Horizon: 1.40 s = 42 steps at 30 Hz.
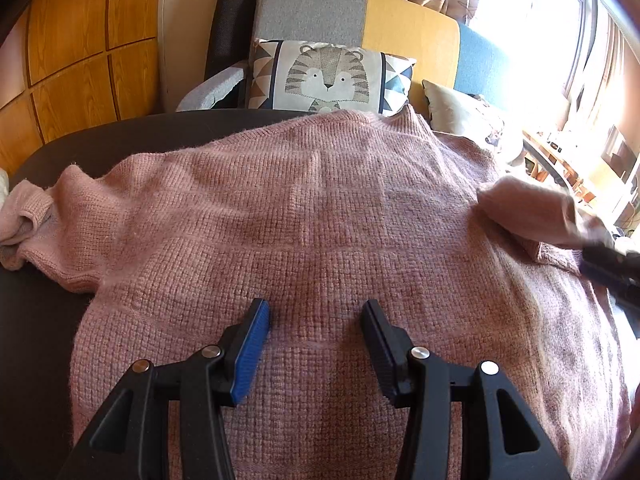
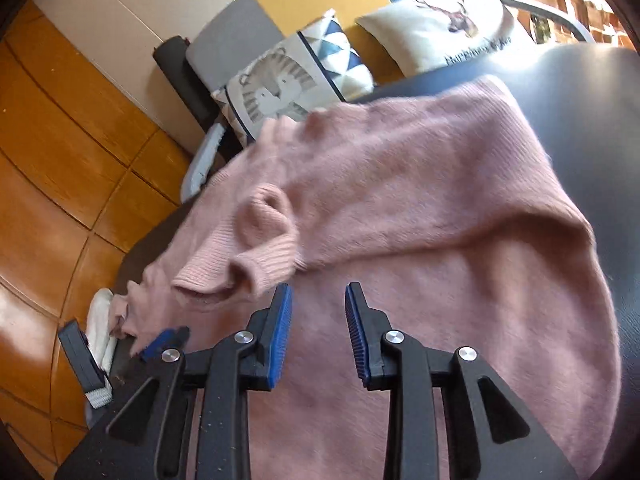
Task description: Fold clothes
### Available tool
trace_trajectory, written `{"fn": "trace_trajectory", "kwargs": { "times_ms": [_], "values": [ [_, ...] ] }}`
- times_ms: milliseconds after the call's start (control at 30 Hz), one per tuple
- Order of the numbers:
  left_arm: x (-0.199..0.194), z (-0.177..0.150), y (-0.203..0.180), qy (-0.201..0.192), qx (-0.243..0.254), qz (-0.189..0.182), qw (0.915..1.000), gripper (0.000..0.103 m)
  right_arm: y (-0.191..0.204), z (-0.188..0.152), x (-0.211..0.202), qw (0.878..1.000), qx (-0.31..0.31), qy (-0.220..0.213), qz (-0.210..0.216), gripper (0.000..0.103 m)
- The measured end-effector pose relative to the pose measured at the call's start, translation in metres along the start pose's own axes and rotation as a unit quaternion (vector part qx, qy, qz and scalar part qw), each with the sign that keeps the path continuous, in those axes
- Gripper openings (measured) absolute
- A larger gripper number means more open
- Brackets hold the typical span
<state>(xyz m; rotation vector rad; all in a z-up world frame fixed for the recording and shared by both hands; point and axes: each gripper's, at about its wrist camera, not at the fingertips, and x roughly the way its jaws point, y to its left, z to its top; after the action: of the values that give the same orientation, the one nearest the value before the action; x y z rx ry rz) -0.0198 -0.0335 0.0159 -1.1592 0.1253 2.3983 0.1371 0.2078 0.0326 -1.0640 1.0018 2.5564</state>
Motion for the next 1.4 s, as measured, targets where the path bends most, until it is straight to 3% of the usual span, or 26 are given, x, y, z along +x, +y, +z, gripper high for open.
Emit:
{"fn": "trace_trajectory", "kwargs": {
  "times_ms": [133,267,400,500,567,767,867,900,967,1000,1267,1400],
  "values": [
    [0.001,0.007,-0.005,0.021,-0.006,0.015,0.9996,0.049,-0.007,-0.008,-0.007,0.999,-0.032,0.008,0.005,0.030],
    [0.001,0.018,-0.002,0.054,-0.063,-0.013,0.9965,0.049,-0.017,-0.007,-0.009,0.999,-0.041,-0.007,-0.032,0.030],
    [-0.004,0.028,0.003,0.069,-0.134,-0.094,0.9841,0.049,-0.047,0.006,-0.010,0.994,0.000,-0.032,-0.104,0.030],
    [-0.001,0.030,0.002,0.076,-0.175,-0.170,0.9669,0.049,-0.062,0.010,-0.008,0.989,-0.006,-0.053,-0.139,0.030],
    [0.005,0.028,-0.006,0.083,-0.180,-0.192,0.9611,0.049,-0.068,0.010,-0.007,0.988,-0.009,-0.063,-0.144,0.030],
    [0.018,0.026,-0.046,0.078,-0.127,-0.179,0.9724,0.049,-0.064,0.010,-0.004,0.985,-0.030,-0.066,-0.159,0.036],
    [0.018,0.028,-0.061,0.083,-0.106,-0.181,0.9742,0.048,-0.065,0.009,-0.006,0.985,-0.031,-0.068,-0.158,0.036],
    [0.018,0.029,-0.066,0.088,-0.090,-0.176,0.9763,0.043,-0.067,0.009,-0.007,0.985,-0.029,-0.069,-0.155,0.036],
    [0.020,0.031,-0.077,0.103,-0.050,-0.163,0.9799,0.017,-0.069,0.008,-0.008,0.986,-0.024,-0.071,-0.148,0.036],
    [0.019,0.032,-0.082,0.106,-0.034,-0.160,0.9808,0.014,-0.070,0.008,-0.008,0.986,-0.022,-0.072,-0.145,0.036],
    [0.008,0.072,-0.082,0.093,0.028,-0.142,0.9851,0.012,-0.071,0.008,-0.009,0.987,-0.017,-0.075,-0.140,0.037],
    [0.010,0.100,-0.071,0.097,0.065,-0.107,0.9873,0.012,-0.072,0.008,-0.009,0.987,-0.017,-0.076,-0.141,0.036]
  ]
}}
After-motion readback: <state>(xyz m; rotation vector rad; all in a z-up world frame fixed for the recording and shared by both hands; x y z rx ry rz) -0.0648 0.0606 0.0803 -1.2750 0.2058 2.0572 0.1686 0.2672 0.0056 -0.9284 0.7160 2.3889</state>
